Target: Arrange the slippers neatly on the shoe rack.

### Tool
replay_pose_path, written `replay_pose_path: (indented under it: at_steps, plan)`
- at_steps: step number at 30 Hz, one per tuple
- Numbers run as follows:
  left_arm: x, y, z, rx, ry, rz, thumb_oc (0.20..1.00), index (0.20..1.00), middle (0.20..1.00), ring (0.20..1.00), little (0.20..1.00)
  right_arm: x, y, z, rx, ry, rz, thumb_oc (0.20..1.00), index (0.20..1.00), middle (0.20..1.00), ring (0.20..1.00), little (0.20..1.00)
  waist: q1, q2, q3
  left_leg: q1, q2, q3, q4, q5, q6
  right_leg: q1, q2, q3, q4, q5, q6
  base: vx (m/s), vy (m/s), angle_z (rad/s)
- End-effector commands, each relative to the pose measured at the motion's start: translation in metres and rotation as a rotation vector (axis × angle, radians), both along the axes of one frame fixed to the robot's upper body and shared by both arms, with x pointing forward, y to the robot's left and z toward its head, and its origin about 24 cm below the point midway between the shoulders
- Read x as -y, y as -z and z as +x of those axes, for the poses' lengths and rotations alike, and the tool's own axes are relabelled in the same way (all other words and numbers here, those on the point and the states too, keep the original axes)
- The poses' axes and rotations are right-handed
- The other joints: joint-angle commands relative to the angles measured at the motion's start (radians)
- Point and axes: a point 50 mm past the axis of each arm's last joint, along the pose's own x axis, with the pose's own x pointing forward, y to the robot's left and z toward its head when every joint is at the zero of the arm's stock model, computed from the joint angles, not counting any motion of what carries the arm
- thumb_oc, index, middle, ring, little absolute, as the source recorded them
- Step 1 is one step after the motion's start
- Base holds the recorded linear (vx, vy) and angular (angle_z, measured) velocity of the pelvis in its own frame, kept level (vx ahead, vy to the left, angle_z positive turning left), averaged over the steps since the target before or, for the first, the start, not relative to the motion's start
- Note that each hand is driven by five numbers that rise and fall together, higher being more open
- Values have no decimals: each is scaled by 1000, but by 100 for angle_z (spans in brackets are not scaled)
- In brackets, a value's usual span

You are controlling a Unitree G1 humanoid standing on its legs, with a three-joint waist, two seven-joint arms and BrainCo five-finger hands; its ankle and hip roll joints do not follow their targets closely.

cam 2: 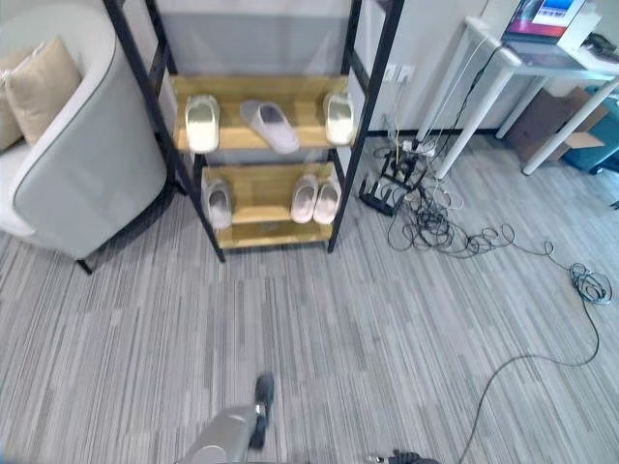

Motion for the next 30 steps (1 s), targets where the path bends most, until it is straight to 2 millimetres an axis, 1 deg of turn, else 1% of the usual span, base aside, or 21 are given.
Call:
replay_pose_path:
  at_steps: [1,2,4,6,7,8,10,11,14,15,17,18,20,21,22,23,25,27,28,29,30]
  plan:
    - [-13,-10,50,137,68,56,1000,1000,1000,1000,1000,-10,-6,30,101,-68,9,1000,1000,1000,1000,1000,9,-35,19,23,-27,-62,77,-66,-69,-54,-111,113,51,235,62,292,71,27]
    - [-13,-10,50,137,68,55,1000,1000,1000,1000,1000,-9,-6,30,101,-68,9,1000,1000,1000,1000,1000,8,-33,16,20,-26,-62,77,-65,-69,-56,-110,112,49,237,61,333,39,55]
    - [-14,-15,70,204,90,79,1000,1000,1000,1000,1000,-11,-7,34,111,-101,2,1000,1000,1000,1000,1000,-20,-17,31,76,-22,-111,70,-102,-78,-104,-112,131,-26,169,32,302,-54,66]
    - [-13,-16,76,222,102,86,1000,1000,1000,1000,1000,-11,-7,34,108,-112,-5,1000,1000,1000,1000,1000,-33,-12,35,92,-24,-137,71,-114,-82,-123,-105,155,-76,166,27,244,-84,77]
    - [-11,-17,81,238,117,89,1000,1000,1000,1000,1000,-11,-7,33,104,-126,-10,1000,1000,1000,1000,1000,-45,-14,37,110,-27,-154,67,-126,-86,-130,-97,190,-147,174,30,362,-211,109]
    - [-10,-19,90,262,137,105,1000,1000,1000,1000,1000,-10,-6,33,96,-147,-19,1000,1000,1000,1000,1000,-66,-19,43,135,-33,-186,58,-142,-95,-163,-89,261,-260,223,50,324,-239,111]
    - [-11,-21,93,270,140,117,1000,1000,1000,1000,1000,-10,-6,32,88,-170,-26,1000,1000,1000,1000,1000,-84,-17,44,165,-28,-211,44,-153,-104,-199,-89,294,-325,277,66,269,-234,56]
    - [-14,-22,93,272,125,125,1000,1000,1000,1000,1000,-10,-6,32,87,-186,-29,1000,1000,1000,1000,1000,-89,-18,45,183,-22,-217,34,-156,-112,-217,-93,286,-341,302,74,221,-215,66]
    - [-17,-21,87,255,113,128,1000,1000,1000,1000,1000,-7,-7,31,86,-191,-37,1000,1000,1000,1000,1000,-102,-22,42,199,-18,-242,35,-166,-122,-209,-89,291,-345,303,80,162,-179,69]
    - [-22,-20,77,228,91,136,1000,1000,1000,1000,1000,-3,-7,28,73,-180,-39,1000,1000,1000,1000,1000,-102,-29,27,213,-9,-268,39,-176,-131,-196,-67,325,-330,287,66,230,-263,79]
    - [-23,-18,70,210,78,133,1000,1000,1000,1000,1000,-3,-7,28,71,-189,-39,1000,1000,1000,1000,1000,-101,-28,16,225,5,-277,38,-181,-138,-192,-53,327,-316,276,61,241,-263,65]
    - [-23,-14,49,158,36,120,1000,1000,1000,1000,1000,-1,-7,27,65,-214,-46,1000,1000,1000,1000,1000,-100,-22,2,237,25,-286,70,-196,-149,-174,-38,316,-300,250,46,232,-252,17]
    - [-19,-10,38,127,8,98,1000,1000,1000,1000,1000,6,-10,34,79,-232,-67,1000,1000,1000,1000,1000,-94,-15,3,200,33,-292,177,-161,-179,-143,-17,300,-298,216,21,190,-251,4]
    - [-19,-10,38,127,8,98,1000,1000,1000,1000,1000,6,-10,34,79,-232,-67,1000,1000,1000,1000,1000,-96,-14,3,198,33,-294,182,-164,-180,-143,-17,298,-298,215,21,58,-217,12]
    - [-17,-10,41,135,4,95,1000,1000,1000,1000,1000,10,-15,45,109,-245,-94,1000,1000,1000,1000,1000,-85,-26,29,91,44,-259,353,-108,-200,-113,-26,266,-294,190,-5,20,-225,28]
    - [-16,-11,46,144,10,97,1000,1000,1000,1000,1000,12,-18,53,130,-250,-106,1000,1000,1000,1000,1000,-84,-35,43,40,64,-208,435,-86,-194,-97,-28,239,-289,176,-21,39,-293,39]
    - [-14,-11,53,159,22,99,1000,1000,1000,1000,1000,11,-20,60,149,-266,-115,1000,1000,1000,1000,1000,-77,-38,55,-10,103,-135,495,-89,-180,-77,-24,212,-284,150,-35,96,-159,75]
    - [-13,-11,53,159,22,97,1000,1000,1000,1000,1000,10,-21,64,156,-279,-118,1000,1000,1000,1000,1000,-70,-37,54,-25,96,-120,457,-108,-172,-63,-20,207,-286,139,-34,178,-16,61]
    - [-11,-9,49,147,25,93,1000,1000,1000,1000,1000,6,-21,65,153,-310,-115,1000,1000,1000,1000,1000,-55,-35,49,-39,87,-128,356,-130,-171,-43,-18,203,-293,125,-27,253,79,24]
    - [-11,-9,46,139,24,92,1000,1000,1000,1000,1000,3,-20,65,156,-328,-113,1000,1000,1000,1000,1000,-45,-31,47,-48,94,-151,283,-103,-182,-32,-13,203,-298,115,-23,372,130,26]
    - [-10,-8,43,129,18,93,1000,1000,1000,1000,1000,-2,-20,68,162,-352,-110,1000,1000,1000,1000,1000,-30,-26,45,-65,108,-194,196,-46,-200,-14,-3,210,-306,104,-21,217,91,11]
